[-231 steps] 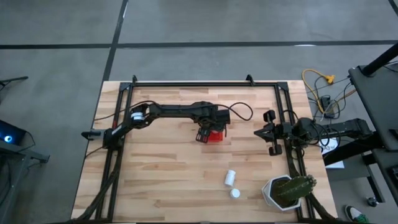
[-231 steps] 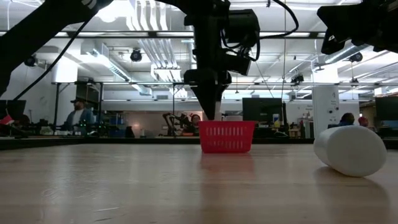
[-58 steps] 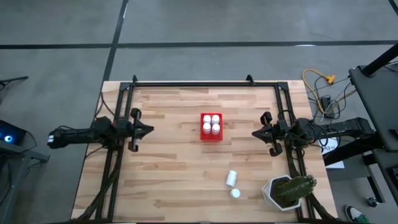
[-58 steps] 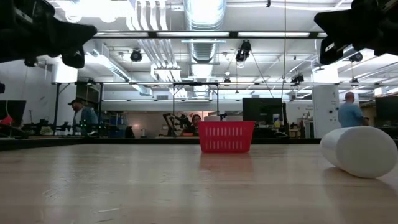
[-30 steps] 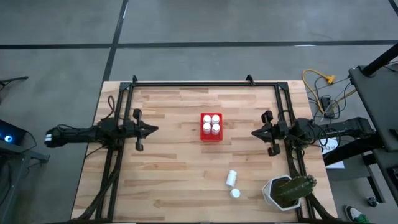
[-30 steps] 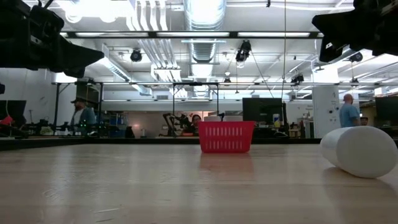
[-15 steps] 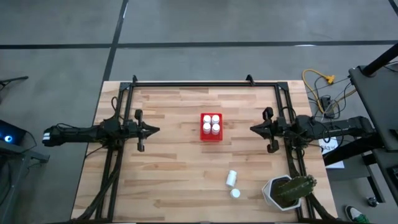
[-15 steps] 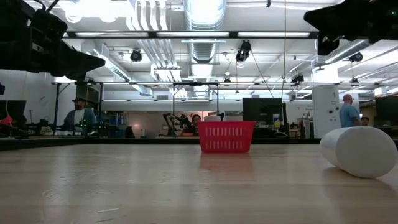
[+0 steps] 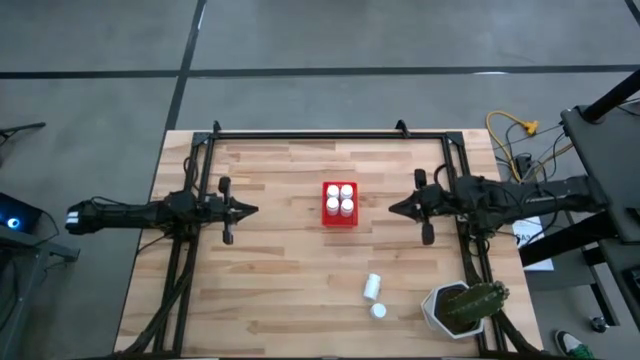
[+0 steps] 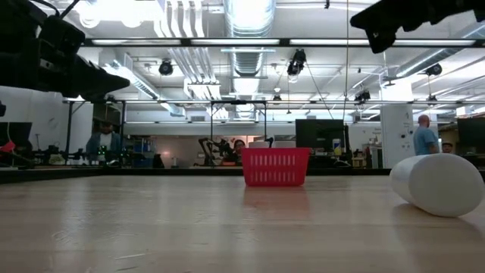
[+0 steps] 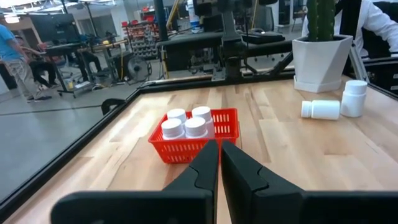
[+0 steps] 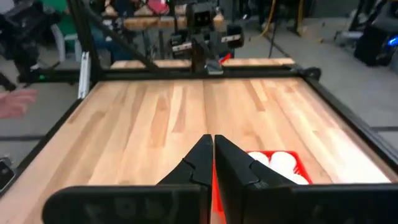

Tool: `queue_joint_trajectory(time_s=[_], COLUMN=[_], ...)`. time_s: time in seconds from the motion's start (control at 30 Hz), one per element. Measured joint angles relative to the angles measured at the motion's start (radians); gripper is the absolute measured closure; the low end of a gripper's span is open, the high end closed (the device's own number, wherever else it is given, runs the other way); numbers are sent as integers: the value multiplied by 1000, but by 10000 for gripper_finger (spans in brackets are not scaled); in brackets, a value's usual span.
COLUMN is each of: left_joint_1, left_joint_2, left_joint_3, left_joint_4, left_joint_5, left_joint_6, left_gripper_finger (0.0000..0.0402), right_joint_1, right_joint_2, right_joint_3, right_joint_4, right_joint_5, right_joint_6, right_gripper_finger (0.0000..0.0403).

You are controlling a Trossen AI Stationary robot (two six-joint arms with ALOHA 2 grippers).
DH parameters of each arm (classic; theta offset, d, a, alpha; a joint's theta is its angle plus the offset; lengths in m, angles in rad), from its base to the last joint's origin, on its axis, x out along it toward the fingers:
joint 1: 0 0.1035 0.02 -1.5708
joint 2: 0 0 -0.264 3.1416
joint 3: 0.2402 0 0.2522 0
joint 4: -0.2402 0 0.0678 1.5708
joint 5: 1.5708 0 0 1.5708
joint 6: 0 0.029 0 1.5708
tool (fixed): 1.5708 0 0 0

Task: Pick and place pill bottles into a basket
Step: Put the bottom white medicine bottle into the red bin

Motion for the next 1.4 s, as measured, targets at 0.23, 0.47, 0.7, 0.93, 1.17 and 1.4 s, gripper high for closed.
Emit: queue_joint_trajectory(time_s=[0.23, 0.47, 0.7, 0.93, 1.17, 1.4], left_joint_1=[0, 0, 0, 0, 0, 0], left_joint_2=[-12, -19, -31, -27, -30, -27], left_joint_3=[6, 5, 6, 7, 74, 101], left_joint_4=[2, 33, 70, 7, -71, -253], left_joint_5=[0, 0, -1, -1, -1, -1], left_joint_6=[-8, -9, 1, 25, 43, 43], left_gripper_finger=[400, 400, 400, 400, 400, 400], right_joint_1=[5, 5, 6, 6, 6, 6], right_joint_2=[89, 104, 91, 90, 90, 90], right_joint_3=[48, 41, 40, 40, 40, 40], right_joint_4=[-12, -12, -13, -12, -12, -12], right_joint_5=[-56, -57, -59, -59, -59, -58], right_joint_6=[-31, -52, -49, -49, -42, -37], right_gripper_finger=[394, 394, 394, 394, 394, 394])
